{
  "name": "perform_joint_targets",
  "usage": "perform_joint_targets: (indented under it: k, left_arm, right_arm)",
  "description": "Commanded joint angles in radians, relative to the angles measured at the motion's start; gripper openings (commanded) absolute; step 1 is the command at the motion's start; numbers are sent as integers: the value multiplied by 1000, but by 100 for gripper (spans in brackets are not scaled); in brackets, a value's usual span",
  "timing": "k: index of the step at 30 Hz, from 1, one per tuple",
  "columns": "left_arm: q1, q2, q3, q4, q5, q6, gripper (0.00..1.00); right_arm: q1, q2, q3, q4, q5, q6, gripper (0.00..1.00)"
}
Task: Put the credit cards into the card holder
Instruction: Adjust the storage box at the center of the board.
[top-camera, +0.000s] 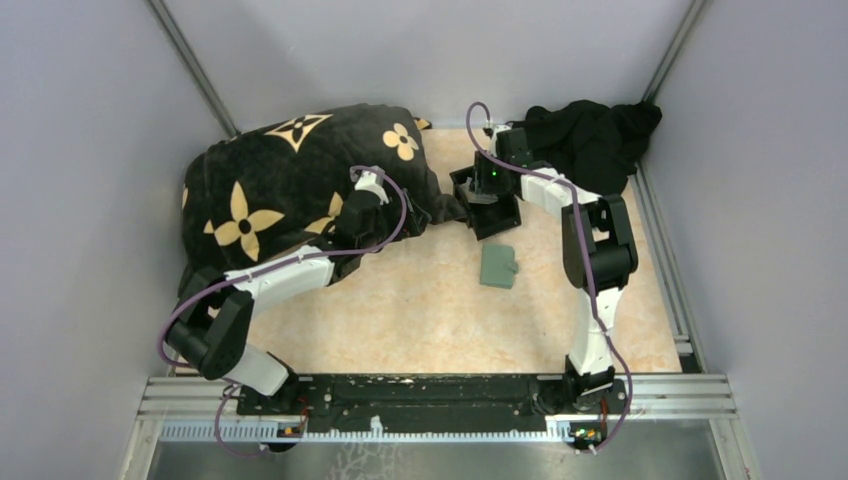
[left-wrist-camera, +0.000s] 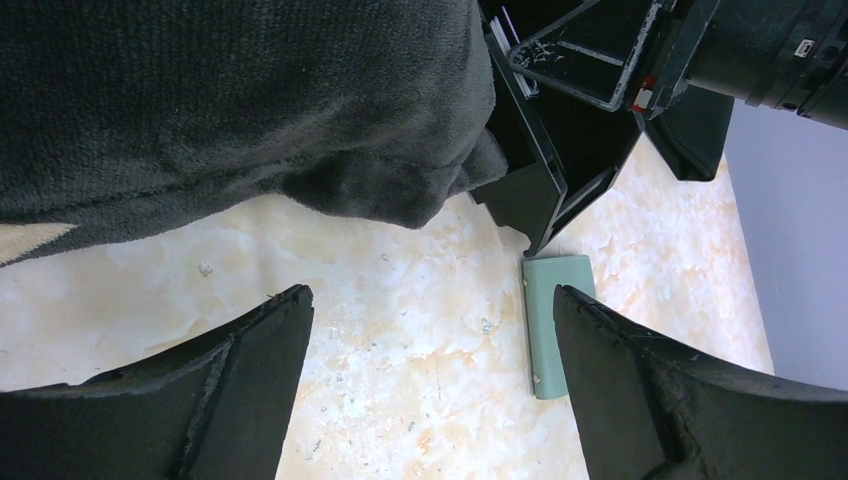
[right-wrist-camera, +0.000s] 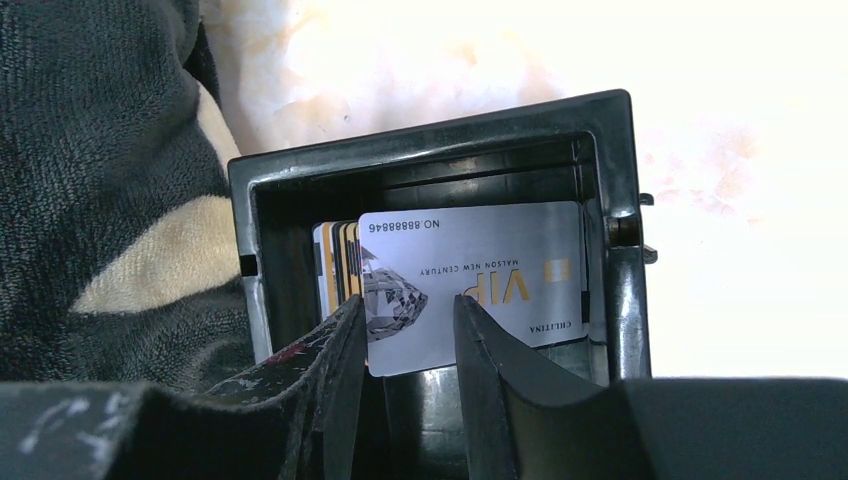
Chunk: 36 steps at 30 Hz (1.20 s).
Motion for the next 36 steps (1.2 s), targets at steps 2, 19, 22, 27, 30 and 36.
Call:
perform_joint_targets:
  k: [2, 19, 22, 27, 30, 36]
  left_arm:
    - [-5, -23, -8, 39, 21, -6, 95]
    - [-7, -8, 10, 42, 39, -7, 95]
    - [-7, -8, 12, 42, 38, -5, 95]
    - [-7, -5, 18, 40, 40, 0, 95]
    - [-7, 1, 20, 42, 43, -1, 95]
    - [-7, 10, 19, 42, 49, -4, 95]
  right_arm:
    - [16, -72, 51, -13, -21, 10, 36]
    - [-5, -105, 80, -52, -4, -14, 35]
    - [-8, -107, 86, -61, 14, -23, 35]
    - [-9, -106, 102, -85, 64, -57, 34]
    - [-9, -91, 120, -107, 68, -77, 35]
    - [-5, -62, 131, -111, 8, -80, 45]
